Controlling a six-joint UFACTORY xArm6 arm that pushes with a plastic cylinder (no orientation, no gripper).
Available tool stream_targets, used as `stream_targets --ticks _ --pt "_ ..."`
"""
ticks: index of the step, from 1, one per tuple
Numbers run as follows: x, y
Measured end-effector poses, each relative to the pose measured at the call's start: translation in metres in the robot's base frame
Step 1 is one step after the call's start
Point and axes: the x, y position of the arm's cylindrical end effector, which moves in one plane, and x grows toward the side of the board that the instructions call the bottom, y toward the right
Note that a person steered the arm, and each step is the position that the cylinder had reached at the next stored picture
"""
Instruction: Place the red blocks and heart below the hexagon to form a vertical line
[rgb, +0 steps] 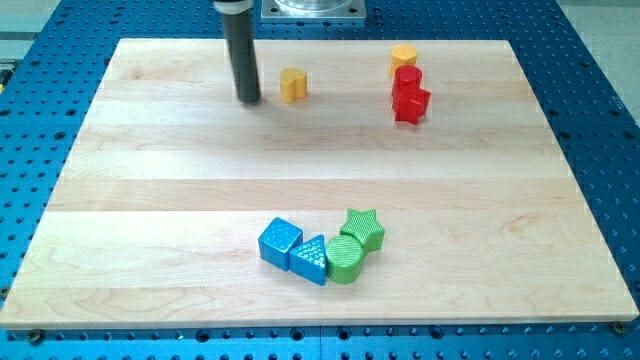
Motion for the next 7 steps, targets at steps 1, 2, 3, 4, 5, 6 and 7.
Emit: stream_targets --ticks 1,2,3,4,5,6,7 --pt "-0.013 0.033" --pt "-0.005 0.068" --pt "-0.016 0.098" --pt "-0.044 0.113" --pt "-0.002 0.116" --pt "0.055 0.116" --pt "0.057 0.116"
